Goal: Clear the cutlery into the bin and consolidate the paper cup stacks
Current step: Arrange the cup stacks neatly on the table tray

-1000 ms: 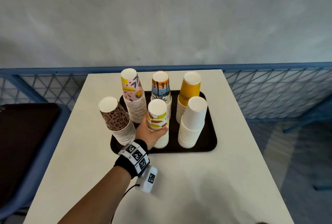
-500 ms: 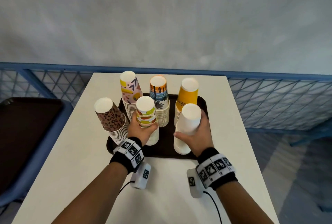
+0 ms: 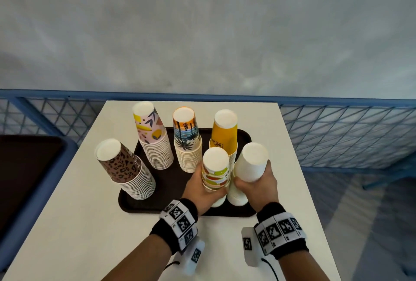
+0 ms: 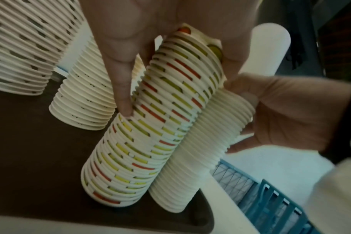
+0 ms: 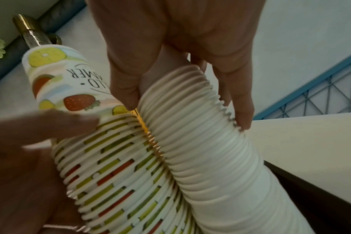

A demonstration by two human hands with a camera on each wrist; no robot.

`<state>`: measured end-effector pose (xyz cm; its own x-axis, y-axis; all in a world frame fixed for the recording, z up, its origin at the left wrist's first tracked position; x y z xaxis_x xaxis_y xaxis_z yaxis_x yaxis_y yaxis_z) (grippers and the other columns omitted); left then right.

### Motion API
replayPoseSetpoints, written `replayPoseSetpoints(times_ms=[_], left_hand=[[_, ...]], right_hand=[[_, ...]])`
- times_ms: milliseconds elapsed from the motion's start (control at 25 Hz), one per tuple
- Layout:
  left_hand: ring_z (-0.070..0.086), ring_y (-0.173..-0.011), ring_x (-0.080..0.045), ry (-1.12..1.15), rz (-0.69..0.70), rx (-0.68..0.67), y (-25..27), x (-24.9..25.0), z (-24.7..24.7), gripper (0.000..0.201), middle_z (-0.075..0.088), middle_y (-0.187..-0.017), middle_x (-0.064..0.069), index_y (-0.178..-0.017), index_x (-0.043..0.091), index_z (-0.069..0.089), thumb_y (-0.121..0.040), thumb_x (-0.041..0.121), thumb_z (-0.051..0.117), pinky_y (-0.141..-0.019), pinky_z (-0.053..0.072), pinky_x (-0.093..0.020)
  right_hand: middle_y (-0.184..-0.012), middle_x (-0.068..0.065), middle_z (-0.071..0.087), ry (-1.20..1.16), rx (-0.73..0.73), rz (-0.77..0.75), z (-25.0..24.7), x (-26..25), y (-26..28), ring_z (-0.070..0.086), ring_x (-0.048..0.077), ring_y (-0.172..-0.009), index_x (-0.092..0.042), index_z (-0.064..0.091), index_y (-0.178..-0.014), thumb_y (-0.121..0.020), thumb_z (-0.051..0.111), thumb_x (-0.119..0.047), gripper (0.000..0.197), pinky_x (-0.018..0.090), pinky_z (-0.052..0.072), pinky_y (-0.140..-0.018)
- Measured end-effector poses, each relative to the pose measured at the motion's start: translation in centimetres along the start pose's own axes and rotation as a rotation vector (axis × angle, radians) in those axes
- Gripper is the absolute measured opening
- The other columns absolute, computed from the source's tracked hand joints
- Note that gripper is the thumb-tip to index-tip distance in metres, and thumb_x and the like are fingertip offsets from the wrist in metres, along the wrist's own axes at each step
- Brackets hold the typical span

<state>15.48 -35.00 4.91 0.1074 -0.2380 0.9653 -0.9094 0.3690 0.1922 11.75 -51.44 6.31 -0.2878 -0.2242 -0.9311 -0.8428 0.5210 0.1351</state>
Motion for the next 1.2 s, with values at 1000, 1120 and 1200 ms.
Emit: replayPoseSetpoints(times_ms=[1000, 1120, 1200], left_hand=[[0.041, -0.133, -0.028, -0.2, -0.025, 0.521, -11.8, 6.2, -9.5, 0.096, 0.042, -0.143, -0.012, -0.144, 0.012, 0.014, -0.071, 0.015, 0.075, -0.111, 0.034, -0.04], [0.034, -0.136, -0.026, -0.166, 0.038, 0.549, -7.3, 6.0, -8.7, 0.082, 0.036, -0.146, -0.008, -0.144, 0.015, 0.019, -0.078, 0.007, 0.066, -0.112, 0.03, -0.038], [0.039, -0.132, -0.021, 0.022, 0.16, 0.353, -3.3, 4.9, -6.6, 0.078, 0.04, -0.14, 0.003, -0.133, 0.035, 0.031, -0.074, -0.002, 0.065, -0.106, 0.036, -0.038]], right_hand=[[-0.105, 0.001, 0.055, -0.112, -0.072, 0.001, 0.3, -0.1, -1.0, 0.054, 0.022, -0.096, -0.029, 0.037, -0.109, -0.059, 0.079, -0.001, 0.071, 0.028, 0.043, -0.079], [-0.108, 0.001, 0.054, -0.111, -0.073, -0.006, 0.3, 0.0, -1.0, 0.053, 0.021, -0.098, -0.03, 0.036, -0.11, -0.059, 0.079, 0.0, 0.073, 0.029, 0.044, -0.081], [-0.106, 0.0, 0.054, -0.099, -0.069, -0.014, 0.2, -0.1, -0.9, 0.052, 0.02, -0.096, -0.029, 0.036, -0.11, -0.06, 0.079, 0.0, 0.072, 0.028, 0.043, -0.08]])
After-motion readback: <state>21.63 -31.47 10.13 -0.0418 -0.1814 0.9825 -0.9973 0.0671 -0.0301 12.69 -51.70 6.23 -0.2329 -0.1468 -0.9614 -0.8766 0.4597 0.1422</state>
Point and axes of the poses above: each hand's wrist, its own y-axis away from the middle knuckle, its own z-axis out of the palm, x = y × z, the point moved 5 cm from there along -y, towards the middle knuckle
